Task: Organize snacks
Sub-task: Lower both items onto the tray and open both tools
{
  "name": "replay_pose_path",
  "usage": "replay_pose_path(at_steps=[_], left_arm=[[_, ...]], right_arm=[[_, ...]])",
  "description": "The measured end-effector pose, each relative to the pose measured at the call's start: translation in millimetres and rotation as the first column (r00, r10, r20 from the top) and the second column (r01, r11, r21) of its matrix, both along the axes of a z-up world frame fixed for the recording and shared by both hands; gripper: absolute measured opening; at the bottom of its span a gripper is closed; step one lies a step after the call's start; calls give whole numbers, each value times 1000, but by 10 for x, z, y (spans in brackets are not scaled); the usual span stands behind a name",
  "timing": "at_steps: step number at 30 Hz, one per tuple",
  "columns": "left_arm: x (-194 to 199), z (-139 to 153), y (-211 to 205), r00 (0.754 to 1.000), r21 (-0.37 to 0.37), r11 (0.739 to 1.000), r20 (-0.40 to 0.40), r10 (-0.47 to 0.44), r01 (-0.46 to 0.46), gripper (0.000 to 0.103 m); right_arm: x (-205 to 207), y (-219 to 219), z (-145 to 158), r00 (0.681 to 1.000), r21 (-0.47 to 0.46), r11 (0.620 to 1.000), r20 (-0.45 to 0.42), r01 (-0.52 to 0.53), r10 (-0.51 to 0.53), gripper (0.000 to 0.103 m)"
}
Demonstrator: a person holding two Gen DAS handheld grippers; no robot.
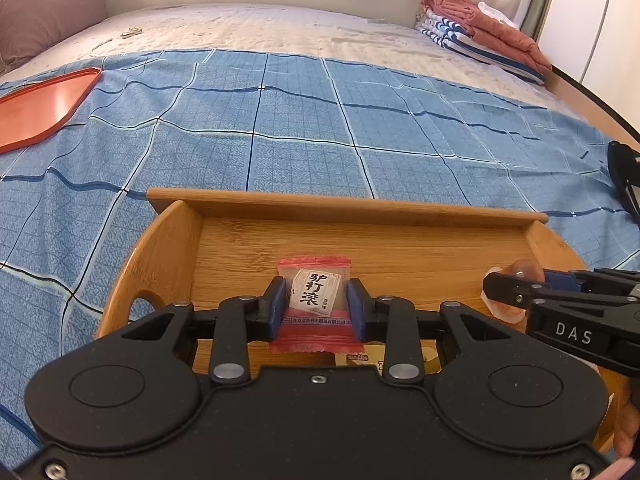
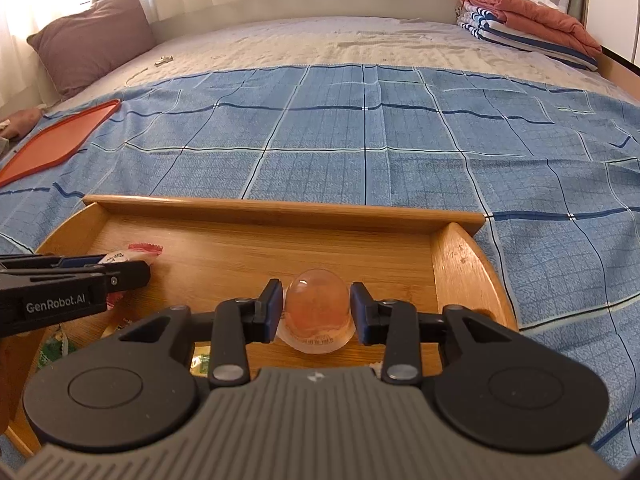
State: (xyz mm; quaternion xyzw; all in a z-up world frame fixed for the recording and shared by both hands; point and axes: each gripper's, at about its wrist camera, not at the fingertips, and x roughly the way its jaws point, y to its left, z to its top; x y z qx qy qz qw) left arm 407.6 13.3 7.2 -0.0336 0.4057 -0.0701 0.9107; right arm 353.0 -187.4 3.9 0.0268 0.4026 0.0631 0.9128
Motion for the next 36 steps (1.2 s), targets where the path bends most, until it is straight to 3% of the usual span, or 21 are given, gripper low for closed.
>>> replay_pose_path(at_steps=[2,3,5,8,12,18,27,36], left_arm=[[-10,12,-21,1000,21,1000,4,1,-1,38],[-17,14,-31,1000,37,999,8,5,-5,46],[-44,35,-49,1000,60,998,18,6,-7,55],[-103,104,-56,1000,50,999,30,3,-5,66],[-223,285,-57,998,34,999,57,0,-2,79],[-563,647,-97,995,42,999,99,-1,-3,84],[-1404,1187,-188,987,87,996,156,-44,31,87],[-2278,1671,-257,972,45,996,218,-89,81,89]], right_arm=[[4,-2,-25,1000,2,1000,-6,1,-1,42],[4,-4,-35,1000,4,1000,-8,0,0,42],[-9,-4,-22,1000,3,1000,-6,4,-4,49],[-68,-35,78,1000,35,999,15,4,-5,73],[-192,-61,293,998,28,1000,55,-4,2,73],[-470,-181,672,994,39,999,111,-9,4,76],[-1119,-348,1118,984,44,998,173,-36,27,79],[-1841,-443,1453,974,56,996,222,-69,55,82]])
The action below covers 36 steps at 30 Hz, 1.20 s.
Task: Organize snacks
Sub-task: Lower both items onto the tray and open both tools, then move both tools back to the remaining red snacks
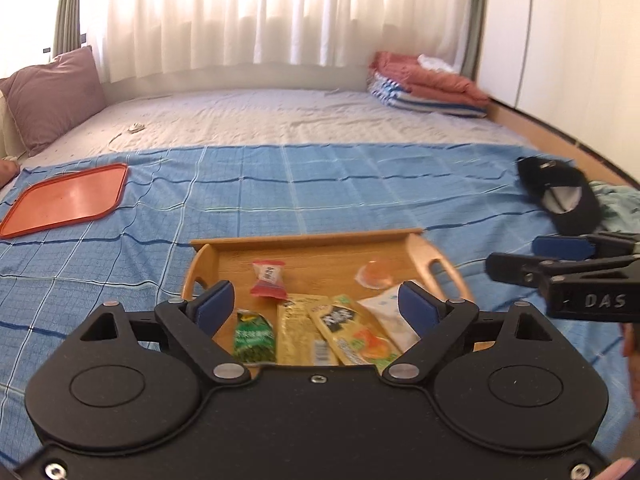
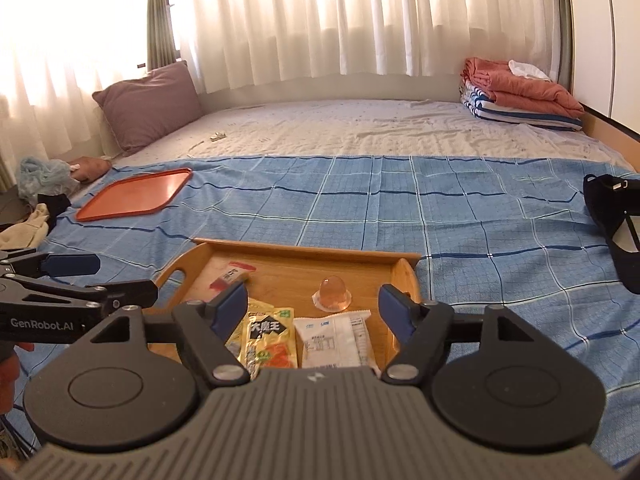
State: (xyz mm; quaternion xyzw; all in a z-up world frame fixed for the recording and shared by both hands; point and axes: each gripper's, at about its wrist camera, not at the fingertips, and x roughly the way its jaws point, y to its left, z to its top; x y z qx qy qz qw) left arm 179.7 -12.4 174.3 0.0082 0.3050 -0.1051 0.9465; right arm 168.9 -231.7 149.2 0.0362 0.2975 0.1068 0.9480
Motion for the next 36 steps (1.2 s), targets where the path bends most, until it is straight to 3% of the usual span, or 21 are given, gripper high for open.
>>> replay_pose_path(at_steps=[9,14,21,36], left_arm=[[-724,64,-68,999,-8,1000,27,-19,19,90],[-1017,-87,-118,1000,0,1000,16,-26,26,90],[-1374,-325,-83,998,-16,1000,59,-8,9,91],[-1545,-1057,-118,999,-9,999,24,49,-49,91]], right_arm=[[-594,-17,87,999,-27,999,36,-38,39,85],[-873,9,10,996,-51,996,50,-68,70,86],[-1241,27,-208,992,-133,986,58,-100,108,86],[-1430,-507,-925,998,-107,992,-14,66,-68,87]])
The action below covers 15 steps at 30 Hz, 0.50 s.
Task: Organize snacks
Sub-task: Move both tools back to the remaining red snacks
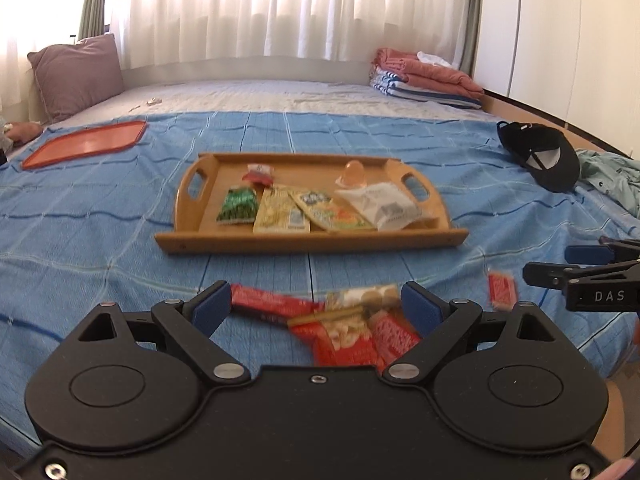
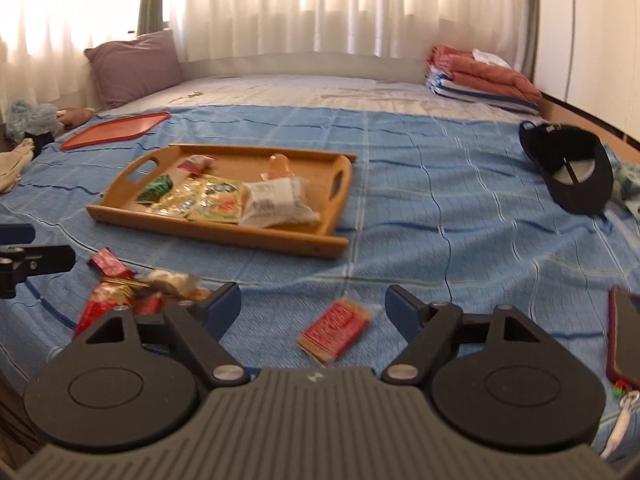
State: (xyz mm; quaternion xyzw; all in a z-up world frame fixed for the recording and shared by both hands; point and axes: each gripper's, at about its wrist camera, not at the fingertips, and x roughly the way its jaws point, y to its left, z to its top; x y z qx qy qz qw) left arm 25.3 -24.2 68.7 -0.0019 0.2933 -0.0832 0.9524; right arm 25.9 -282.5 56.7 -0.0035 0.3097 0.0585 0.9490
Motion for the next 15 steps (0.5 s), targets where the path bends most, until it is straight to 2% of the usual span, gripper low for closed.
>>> replay_pose_path(at_steps=[5,13,15], left_arm=[[14,-212,-51,999,-23,1000,-38,13,-14,87],[35,-472,-110,996,-60,998,-83,27,-32,61],[39,-521,-116,996,-61,998,-87,26,-32,58]], right_arm=[[-27,-67,-232,999,6,999,-23,38,-38,86],[27,37,-462,999,-15,999,-21,37,-37,84],[56,70,-495,999,-18,999,-19,29,-30,83]])
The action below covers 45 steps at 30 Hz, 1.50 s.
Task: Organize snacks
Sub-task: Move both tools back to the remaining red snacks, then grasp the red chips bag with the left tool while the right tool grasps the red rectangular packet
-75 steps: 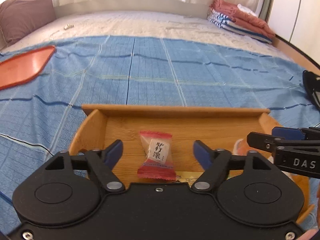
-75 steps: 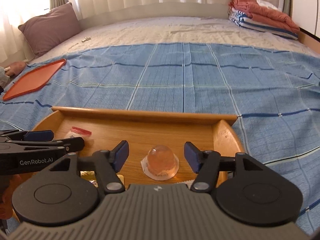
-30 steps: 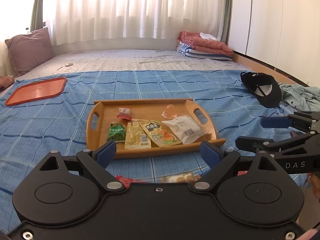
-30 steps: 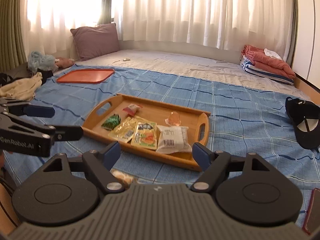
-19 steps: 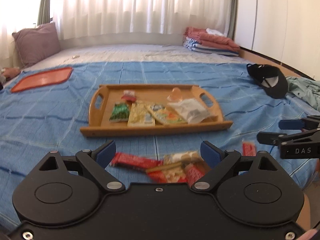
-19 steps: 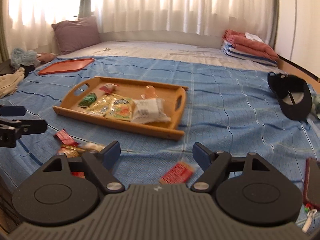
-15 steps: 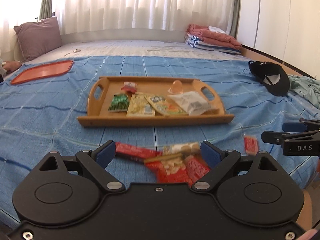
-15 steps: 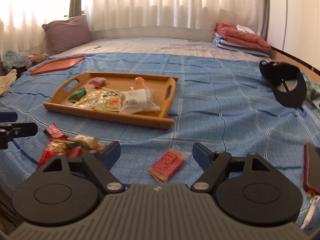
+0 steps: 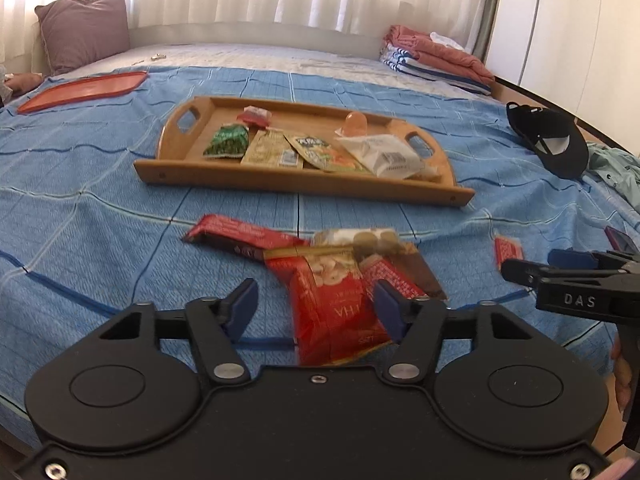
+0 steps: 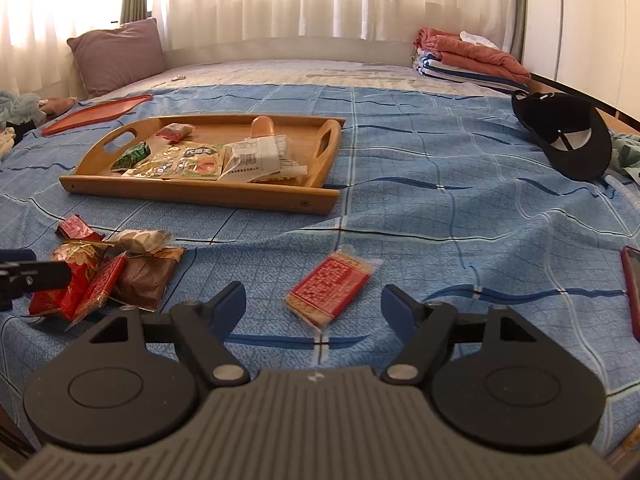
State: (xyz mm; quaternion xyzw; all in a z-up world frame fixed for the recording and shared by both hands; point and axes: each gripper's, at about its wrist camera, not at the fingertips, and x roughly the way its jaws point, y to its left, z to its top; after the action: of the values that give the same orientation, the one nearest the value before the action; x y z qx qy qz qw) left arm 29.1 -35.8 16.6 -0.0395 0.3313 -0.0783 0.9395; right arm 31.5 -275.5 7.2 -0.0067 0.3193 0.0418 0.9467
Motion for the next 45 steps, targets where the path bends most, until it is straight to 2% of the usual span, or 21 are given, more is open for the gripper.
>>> replay_pose_path(at_steps=[11,15,20,23,25,27,30,33,36,38,41,45], left_arm=[[53,-117,-50,999,17,999,-4,-50,50,55],[55,-135,-55,999,16,999,9,-45,44,55],[29,-145,-51,999,34,999,41,-30,29,65],[-5,-144,-36,998,32,999,63,-29,28,61],[-24,-146,-33,997,30,999,69,-43,41,52],[-39,-148,-41,995,36,997,69,-66,64,48],[-55,-156,-79,994,68,995,81,-79,73,49],[-46,-165,-100,994,67,996,82,-69,64,49],[-27,-180,-99,995,53,997,77,-57,53,50],[-16,-196,-83,996,26,998,71,-57,55,56],[1,-219,-54,998,-10,999,58,-39,40,58],[-4,-246,-37,997,2,1000,74,-22,22,60]], right_arm=[[151,130,-173,1000,0,1000,-8,-3,3,80],[143,125,-236,1000,12,1000,18,22,-22,80],[159,111,-268,998,19,999,35,45,-46,79],[165,106,-277,997,24,998,40,59,-60,78],[157,109,-280,997,22,998,45,66,-67,77],[152,102,-277,996,25,997,48,73,-74,74],[157,83,-265,995,35,996,45,82,-84,73],[167,81,-257,995,37,995,42,88,-90,72],[174,111,-278,995,22,996,39,89,-90,72],[172,138,-290,995,5,996,42,87,-87,72],[172,153,-288,995,-4,996,43,87,-86,72],[176,161,-291,995,-13,996,43,85,-85,72]])
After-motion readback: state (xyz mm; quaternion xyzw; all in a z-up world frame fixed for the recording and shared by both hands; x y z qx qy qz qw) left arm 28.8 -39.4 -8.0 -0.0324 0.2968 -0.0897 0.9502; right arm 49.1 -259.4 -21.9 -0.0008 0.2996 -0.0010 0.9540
